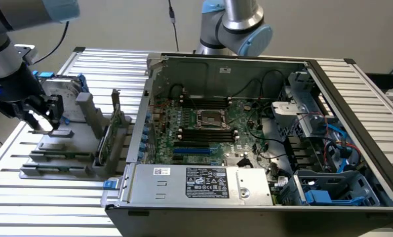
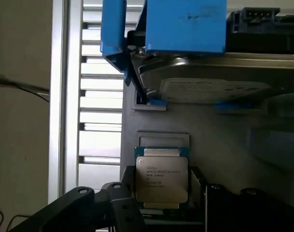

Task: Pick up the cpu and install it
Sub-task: 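Pick up the cpu and move it towards the insertion slot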

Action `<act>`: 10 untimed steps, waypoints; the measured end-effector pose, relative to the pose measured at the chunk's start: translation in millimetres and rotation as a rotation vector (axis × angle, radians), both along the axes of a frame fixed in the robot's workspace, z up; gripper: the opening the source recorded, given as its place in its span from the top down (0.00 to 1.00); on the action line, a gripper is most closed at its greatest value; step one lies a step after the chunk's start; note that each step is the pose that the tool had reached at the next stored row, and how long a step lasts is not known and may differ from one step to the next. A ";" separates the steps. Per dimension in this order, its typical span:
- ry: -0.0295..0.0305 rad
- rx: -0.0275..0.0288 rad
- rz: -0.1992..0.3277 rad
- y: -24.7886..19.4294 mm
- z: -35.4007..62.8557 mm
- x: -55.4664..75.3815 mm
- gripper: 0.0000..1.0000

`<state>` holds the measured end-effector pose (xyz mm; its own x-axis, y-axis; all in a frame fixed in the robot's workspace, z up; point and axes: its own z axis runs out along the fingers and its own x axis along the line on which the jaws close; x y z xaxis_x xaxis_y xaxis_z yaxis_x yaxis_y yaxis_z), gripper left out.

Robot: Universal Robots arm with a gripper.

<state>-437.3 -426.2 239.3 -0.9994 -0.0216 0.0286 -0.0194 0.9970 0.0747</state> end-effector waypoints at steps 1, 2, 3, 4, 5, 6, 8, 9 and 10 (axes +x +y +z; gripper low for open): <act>0.0002 -0.0001 0.000 0.1 4.6 0.2 0.45; 0.0001 0.0000 0.000 0.0 9.2 0.6 0.45; 0.0000 0.0000 0.000 0.0 13.6 1.4 0.45; 0.0002 -0.0001 0.000 0.0 18.2 2.6 0.45; 0.0000 0.0000 0.000 0.1 22.8 4.3 0.45; 0.0001 0.0000 0.000 0.2 27.6 6.5 0.45; 0.0000 0.0000 0.000 0.3 36.5 11.2 0.45; 0.0001 0.0000 0.000 0.4 41.1 13.5 0.45; 0.0001 0.0000 0.000 0.4 45.5 15.9 0.45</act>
